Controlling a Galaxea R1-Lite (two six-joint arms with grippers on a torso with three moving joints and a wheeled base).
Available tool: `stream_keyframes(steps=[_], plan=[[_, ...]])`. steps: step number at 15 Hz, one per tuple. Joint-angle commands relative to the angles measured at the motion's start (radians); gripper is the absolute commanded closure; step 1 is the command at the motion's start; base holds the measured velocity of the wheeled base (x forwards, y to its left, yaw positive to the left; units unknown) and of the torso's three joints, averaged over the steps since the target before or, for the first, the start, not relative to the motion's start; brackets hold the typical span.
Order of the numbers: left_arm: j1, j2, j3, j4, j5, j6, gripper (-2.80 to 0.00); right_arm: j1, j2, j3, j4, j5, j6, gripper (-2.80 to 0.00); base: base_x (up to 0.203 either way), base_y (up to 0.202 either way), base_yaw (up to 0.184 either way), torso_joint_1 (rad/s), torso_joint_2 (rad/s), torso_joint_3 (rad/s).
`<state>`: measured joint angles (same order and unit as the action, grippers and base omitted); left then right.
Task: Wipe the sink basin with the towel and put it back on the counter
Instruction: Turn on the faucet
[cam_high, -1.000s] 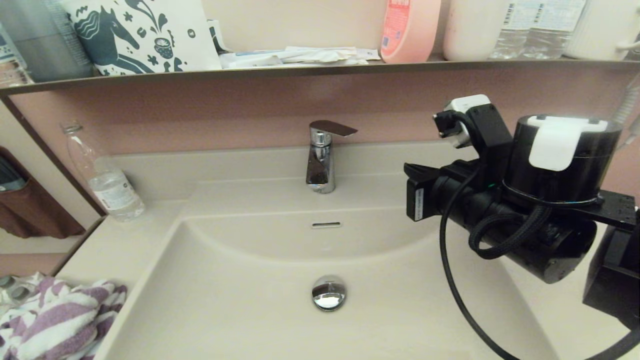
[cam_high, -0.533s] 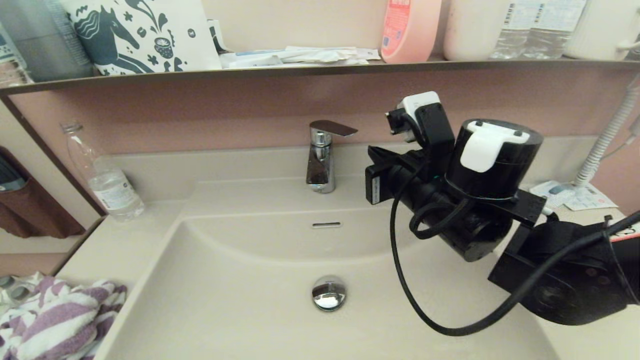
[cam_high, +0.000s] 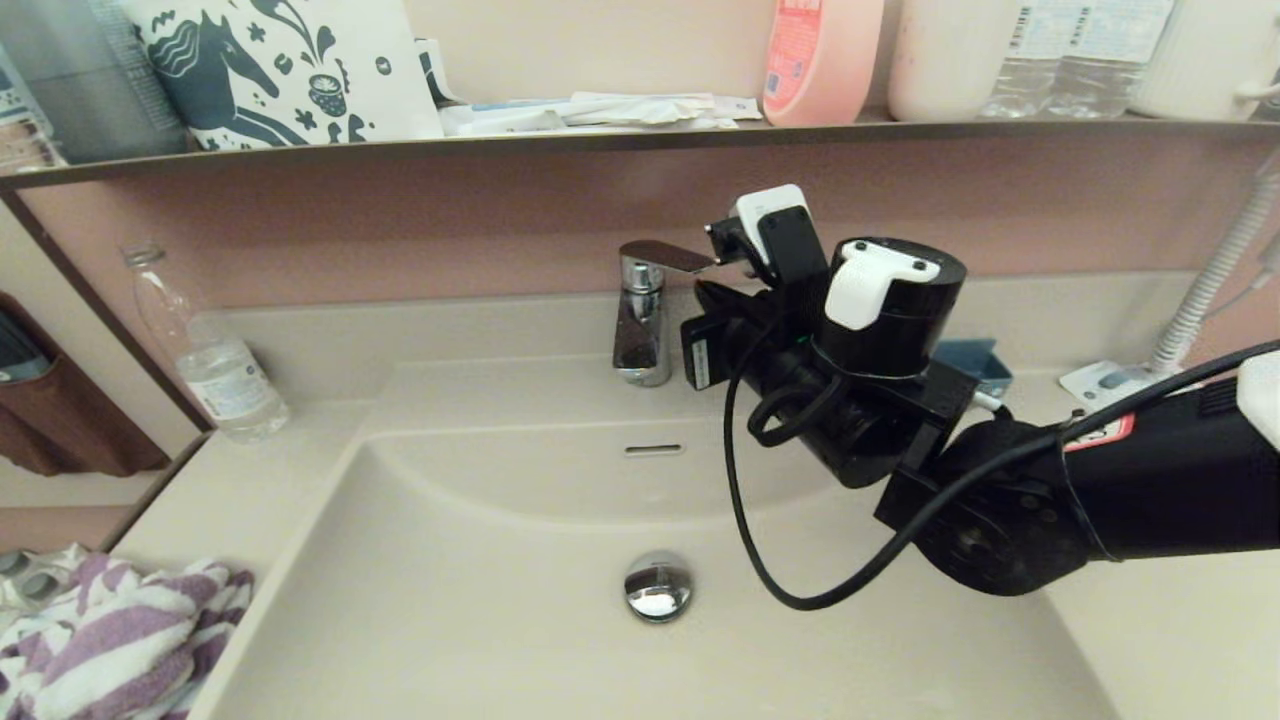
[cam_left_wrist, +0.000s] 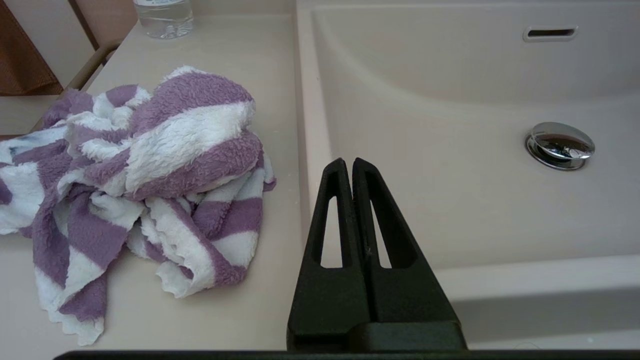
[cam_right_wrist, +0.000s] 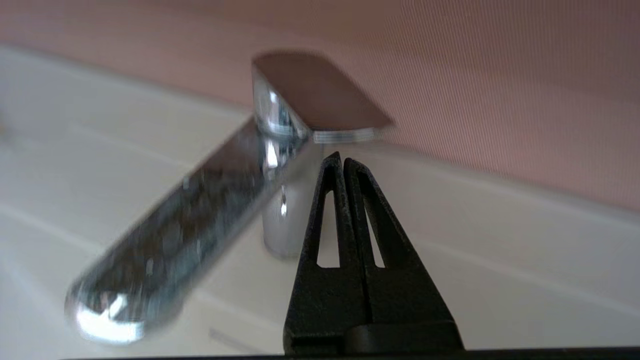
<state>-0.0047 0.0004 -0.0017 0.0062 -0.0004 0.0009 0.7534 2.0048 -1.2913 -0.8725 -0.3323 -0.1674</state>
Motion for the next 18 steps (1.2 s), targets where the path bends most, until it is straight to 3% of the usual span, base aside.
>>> stream_keyframes(steps=[1, 8, 12, 18], plan=[[0.0, 0.0, 0.0, 0.0, 0.0, 0.001, 0.0, 0.0, 0.051, -0.084, -0.005, -0.003, -0.007, 0.0, 0.0, 0.0, 0.0, 0.0, 0.0, 0.0], [0.0, 0.0, 0.001, 0.0, 0.0, 0.001, 0.0, 0.001, 0.088, -0.225, -0.003, -0.007, -0.064, 0.0, 0.0, 0.0, 0.0, 0.0, 0.0, 0.0], [0.0, 0.0, 0.0, 0.0, 0.0, 0.001, 0.0, 0.001, 0.075, -0.232, -0.002, -0.008, -0.067, 0.0, 0.0, 0.0, 0.0, 0.0, 0.0, 0.0], [0.0, 0.0, 0.0, 0.0, 0.0, 0.0, 0.0, 0.004, -0.012, -0.092, 0.001, -0.014, -0.067, 0.0, 0.0, 0.0, 0.0, 0.0, 0.0, 0.0]])
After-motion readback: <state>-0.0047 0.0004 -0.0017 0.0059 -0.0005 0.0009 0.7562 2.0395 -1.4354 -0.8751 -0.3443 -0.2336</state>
